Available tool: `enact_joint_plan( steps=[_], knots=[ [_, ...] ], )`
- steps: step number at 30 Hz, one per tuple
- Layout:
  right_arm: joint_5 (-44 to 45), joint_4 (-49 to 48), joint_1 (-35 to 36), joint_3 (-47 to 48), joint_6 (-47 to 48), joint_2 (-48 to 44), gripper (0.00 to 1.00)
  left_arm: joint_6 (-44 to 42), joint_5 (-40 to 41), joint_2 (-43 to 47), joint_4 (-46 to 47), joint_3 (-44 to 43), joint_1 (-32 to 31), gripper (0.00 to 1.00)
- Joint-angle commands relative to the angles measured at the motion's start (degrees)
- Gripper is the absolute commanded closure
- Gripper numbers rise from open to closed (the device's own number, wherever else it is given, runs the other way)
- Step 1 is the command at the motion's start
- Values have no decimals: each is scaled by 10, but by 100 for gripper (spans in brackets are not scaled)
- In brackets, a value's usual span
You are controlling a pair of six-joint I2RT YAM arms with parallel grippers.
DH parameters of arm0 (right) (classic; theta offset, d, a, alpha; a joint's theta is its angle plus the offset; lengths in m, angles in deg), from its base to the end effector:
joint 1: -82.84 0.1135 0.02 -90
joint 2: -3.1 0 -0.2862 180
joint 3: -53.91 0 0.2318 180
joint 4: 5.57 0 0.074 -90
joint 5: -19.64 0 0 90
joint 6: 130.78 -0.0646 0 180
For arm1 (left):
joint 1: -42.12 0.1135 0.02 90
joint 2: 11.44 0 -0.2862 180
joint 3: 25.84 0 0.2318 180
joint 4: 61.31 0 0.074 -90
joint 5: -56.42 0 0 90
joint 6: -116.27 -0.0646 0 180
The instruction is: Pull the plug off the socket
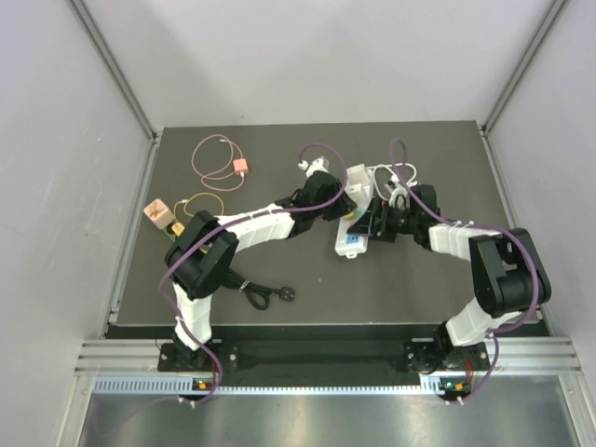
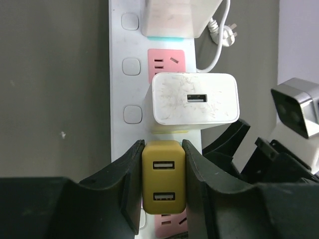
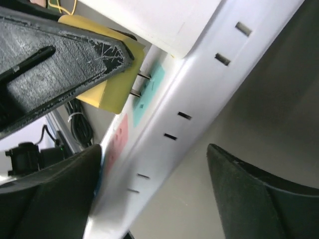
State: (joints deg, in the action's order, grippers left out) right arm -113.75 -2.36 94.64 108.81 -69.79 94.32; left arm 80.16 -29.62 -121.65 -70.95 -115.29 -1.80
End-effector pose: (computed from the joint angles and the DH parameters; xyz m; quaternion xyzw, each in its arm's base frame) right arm 0.2906 0.1060 0.1854 -0.0301 0.8546 0.4515 0.2547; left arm 0.3309 -0.3124 0.2299 -0.0925 0.8625 -0.3546 0.3491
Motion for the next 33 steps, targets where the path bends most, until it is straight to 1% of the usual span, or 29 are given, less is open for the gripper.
enact_joint_plan(
  steps=[1,2,4,5,7,8,11,15,17,19,21,22,23,24,25,26,28,29,30,32,33],
  knots=[
    [32,-31,7,10,-28,4,17,41,-29,10,155,-27,-2,100],
    [38,-30,7,8,-26,4,29,42,-33,8,158,-27,-2,100],
    [55,-7,5,16,-7,14,44,43,-36,5,167,-25,-3,100],
    [60,4,4,20,0,19,56,42,-37,7,169,-24,-3,100],
    [66,29,-1,34,17,35,67,36,-36,10,170,-24,-3,100],
    [67,36,-5,37,22,39,78,33,-56,11,169,-24,-4,100],
    [76,41,-19,39,32,41,90,19,-67,22,146,-23,-3,100],
    [58,29,-48,32,34,37,94,-38,-58,53,99,-5,0,100],
    [48,22,-59,29,35,35,95,-62,-48,83,81,24,12,100],
    [41,21,-72,27,35,34,95,-70,-52,122,85,70,30,100],
    [29,14,-84,25,37,30,95,-77,-57,156,97,116,66,100],
    [26,14,-85,25,41,29,95,-82,-67,164,102,127,81,100],
    [20,12,-87,25,43,28,95,-87,-70,169,94,135,116,100],
    [8,11,-91,26,50,28,94,-90,-75,170,84,138,135,100],
    [-11,13,-91,28,66,29,93,-96,-81,164,74,134,154,100],
    [-23,12,-92,29,68,29,92,-104,-98,157,65,128,189,100],
    [-62,5,-99,31,76,29,91,-137,-109,130,40,105,220,100],
    [-70,4,-101,31,77,27,91,-149,-106,118,27,92,247,100],
    [-72,2,-104,31,77,25,91,-170,-105,104,12,60,262,100],
    [-92,-8,-106,28,80,22,91,-185,-106,54,-25,24,299,100],
    [-95,-10,-109,26,77,19,90,-193,-106,19,-35,-12,310,100]
  ],
)
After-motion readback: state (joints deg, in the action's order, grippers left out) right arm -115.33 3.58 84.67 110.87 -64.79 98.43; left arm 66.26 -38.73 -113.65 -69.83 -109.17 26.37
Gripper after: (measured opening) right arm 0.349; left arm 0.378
